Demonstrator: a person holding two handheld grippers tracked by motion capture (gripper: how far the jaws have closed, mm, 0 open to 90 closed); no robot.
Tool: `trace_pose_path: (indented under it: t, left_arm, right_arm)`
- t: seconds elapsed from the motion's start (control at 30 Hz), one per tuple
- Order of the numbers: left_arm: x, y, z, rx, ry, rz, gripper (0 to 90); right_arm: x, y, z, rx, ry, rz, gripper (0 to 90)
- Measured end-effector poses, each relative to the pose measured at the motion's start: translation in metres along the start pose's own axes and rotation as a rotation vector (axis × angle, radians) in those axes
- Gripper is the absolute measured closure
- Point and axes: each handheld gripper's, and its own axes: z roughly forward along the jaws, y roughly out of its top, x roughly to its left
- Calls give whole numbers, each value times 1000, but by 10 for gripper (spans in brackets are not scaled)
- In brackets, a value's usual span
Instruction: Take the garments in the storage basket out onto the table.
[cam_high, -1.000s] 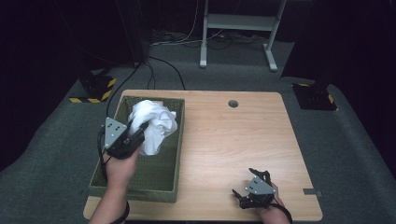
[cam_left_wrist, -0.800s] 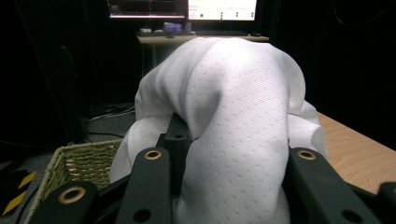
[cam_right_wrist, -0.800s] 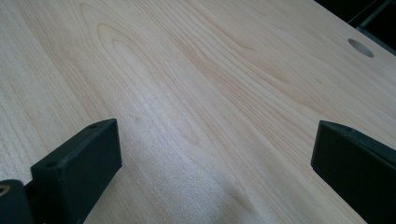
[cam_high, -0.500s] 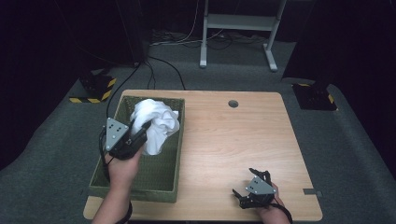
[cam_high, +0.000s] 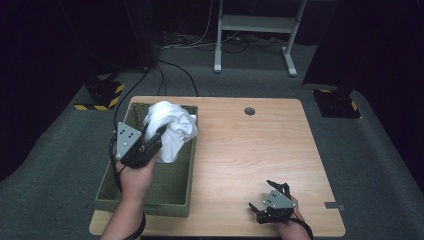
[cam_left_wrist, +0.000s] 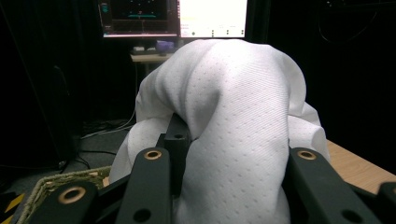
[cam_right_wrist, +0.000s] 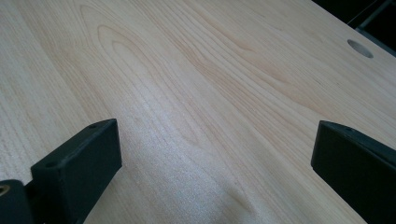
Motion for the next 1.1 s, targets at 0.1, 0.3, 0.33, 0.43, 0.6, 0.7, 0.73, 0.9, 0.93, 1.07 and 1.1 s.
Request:
trace_pose_path:
  t: [0.1, 0.3, 0.33, 0.43, 0.6, 0.7, 0.73, 0.9, 0.93, 1.07, 1.1]
  left_arm:
    - [-2, 2, 1, -7, -2, 1, 649]
    - [-9, 7, 4, -24, -17, 4, 649]
    - [-10, 8, 4, -27, -18, 4, 649]
    - [-14, 11, 6, -36, -27, 5, 649]
    - [-21, 15, 10, -41, -43, 7, 649]
    - [-25, 16, 13, -46, -55, 8, 649]
    - [-27, 17, 14, -46, -58, 8, 649]
    - [-35, 21, 19, -53, -75, 18, 649]
    - [-37, 21, 20, -54, -80, 21, 649]
    - [-43, 23, 23, -57, -94, 26, 649]
    - [-44, 24, 24, -58, -97, 25, 649]
  right_arm:
    - [0, 0, 0, -1, -1, 0, 14]
    - [0, 0, 0, 0, 0, -2, 15]
    - [0, 0, 0, 1, 0, -2, 14]
    - [0, 0, 0, 1, -1, -1, 14]
    - [0, 0, 0, 1, -1, -5, 14]
    - [0, 0, 0, 1, 0, -4, 15]
    - [0, 0, 0, 1, 0, -4, 14]
    - [0, 0, 0, 0, 0, -5, 15]
    - [0, 0, 0, 0, 0, -5, 14]
    - [0, 0, 0, 1, 0, -6, 14]
    - [0, 0, 0, 1, 0, -6, 14]
